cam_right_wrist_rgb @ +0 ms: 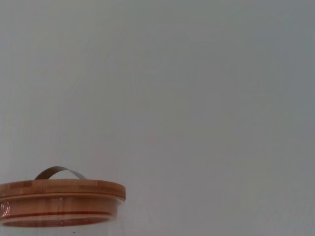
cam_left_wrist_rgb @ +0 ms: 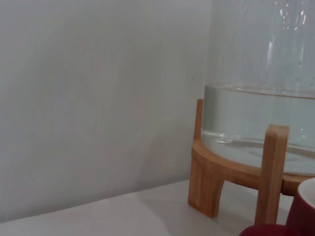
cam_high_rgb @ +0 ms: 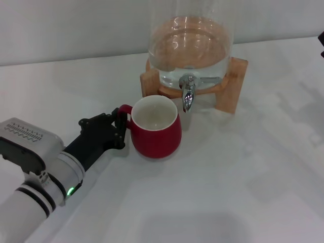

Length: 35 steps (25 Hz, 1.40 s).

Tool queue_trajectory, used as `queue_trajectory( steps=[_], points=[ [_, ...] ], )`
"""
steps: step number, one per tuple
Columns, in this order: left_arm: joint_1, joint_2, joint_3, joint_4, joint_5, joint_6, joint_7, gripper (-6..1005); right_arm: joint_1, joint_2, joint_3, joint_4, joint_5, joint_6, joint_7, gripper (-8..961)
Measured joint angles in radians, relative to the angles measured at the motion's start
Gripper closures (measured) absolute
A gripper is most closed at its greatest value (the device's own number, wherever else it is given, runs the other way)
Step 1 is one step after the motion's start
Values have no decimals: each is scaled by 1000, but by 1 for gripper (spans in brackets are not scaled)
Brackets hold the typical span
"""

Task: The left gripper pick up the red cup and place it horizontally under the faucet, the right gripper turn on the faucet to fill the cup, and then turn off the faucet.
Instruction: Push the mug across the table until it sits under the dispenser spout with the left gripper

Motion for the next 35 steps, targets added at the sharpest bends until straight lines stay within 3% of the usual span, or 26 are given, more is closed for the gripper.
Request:
queue_trajectory(
  steps=[35],
  points=[
    [-33, -3, 18, -42, 63, -85, -24, 852, -6, 3, 2, 0, 5, -24, -2, 184]
  ],
)
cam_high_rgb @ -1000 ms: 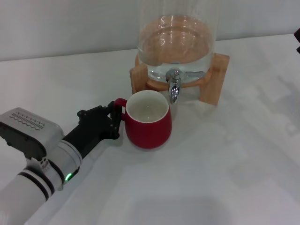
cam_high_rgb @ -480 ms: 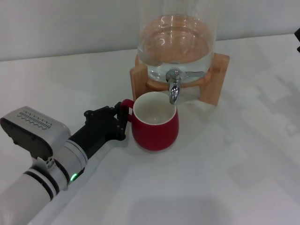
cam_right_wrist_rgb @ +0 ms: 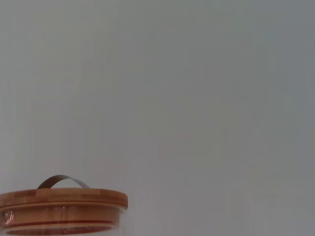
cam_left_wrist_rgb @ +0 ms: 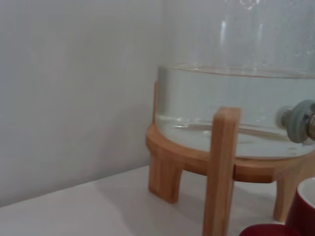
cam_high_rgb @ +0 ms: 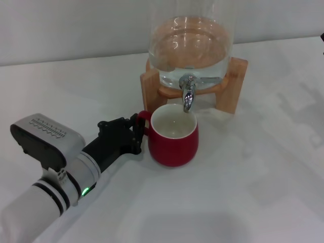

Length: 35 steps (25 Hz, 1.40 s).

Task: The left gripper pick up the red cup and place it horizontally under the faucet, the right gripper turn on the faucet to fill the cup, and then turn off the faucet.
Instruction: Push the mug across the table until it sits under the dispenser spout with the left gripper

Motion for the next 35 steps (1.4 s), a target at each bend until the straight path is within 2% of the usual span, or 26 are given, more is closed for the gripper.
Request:
queue_trajectory(
  steps=[10, 35],
  points=[
    [-27, 0, 6, -13, 27, -52, -10, 848, -1, 0, 0, 0, 0, 0, 0, 184],
    [-44, 0, 6, -13, 31, -80, -10, 838, -2, 0, 0, 0, 2, -3, 0, 184]
  ],
)
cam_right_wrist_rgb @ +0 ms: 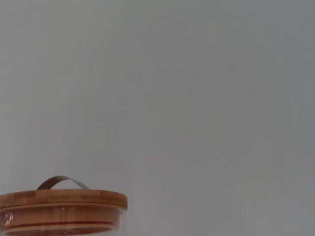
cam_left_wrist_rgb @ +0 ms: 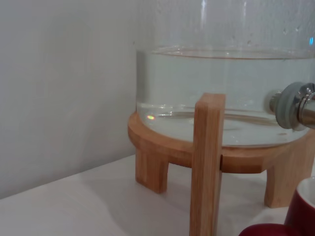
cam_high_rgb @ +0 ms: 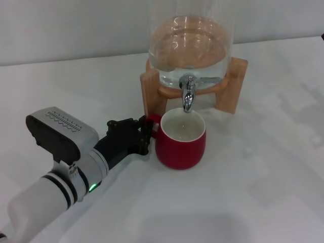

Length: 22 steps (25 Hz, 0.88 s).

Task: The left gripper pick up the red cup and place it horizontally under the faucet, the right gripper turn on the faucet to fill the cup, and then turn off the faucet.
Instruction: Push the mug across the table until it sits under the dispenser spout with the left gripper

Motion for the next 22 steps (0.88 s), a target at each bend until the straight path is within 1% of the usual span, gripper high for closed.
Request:
queue_trajectory(
  steps=[22],
  points=[
    [1, 0, 0, -2, -1, -1, -14, 829, 3, -1, 0, 0, -4, -1, 0, 184]
  ],
)
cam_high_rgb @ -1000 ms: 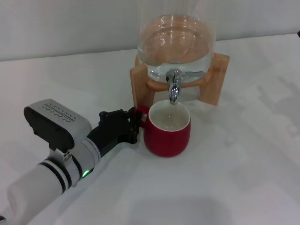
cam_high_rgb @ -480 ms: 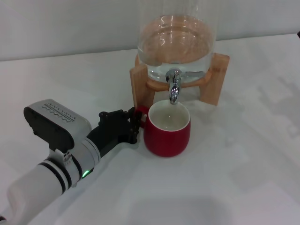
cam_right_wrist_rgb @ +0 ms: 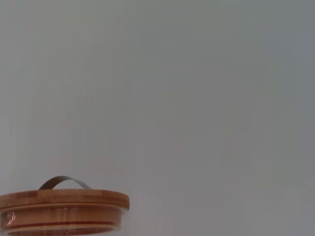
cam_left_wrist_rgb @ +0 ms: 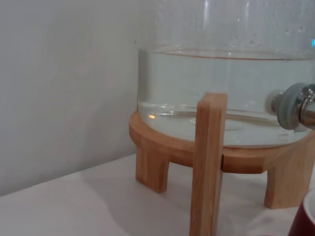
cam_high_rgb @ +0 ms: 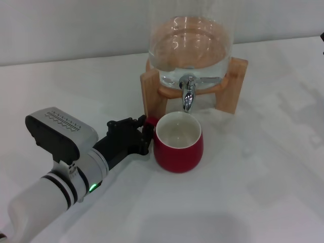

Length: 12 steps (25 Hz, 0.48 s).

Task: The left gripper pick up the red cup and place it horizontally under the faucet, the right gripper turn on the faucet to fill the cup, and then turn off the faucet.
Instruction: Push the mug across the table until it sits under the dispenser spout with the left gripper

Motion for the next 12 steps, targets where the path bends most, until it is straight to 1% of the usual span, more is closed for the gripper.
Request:
queue_trajectory(
  steps=[8, 12],
  points=[
    [-1, 1, 0, 0, 2, 0, -14, 815, 1, 1, 0, 0, -1, 1, -1, 184],
    [-7, 3, 0, 2, 11, 0, -28, 776, 1, 1, 0, 0, -1, 1, -2, 185]
  ],
)
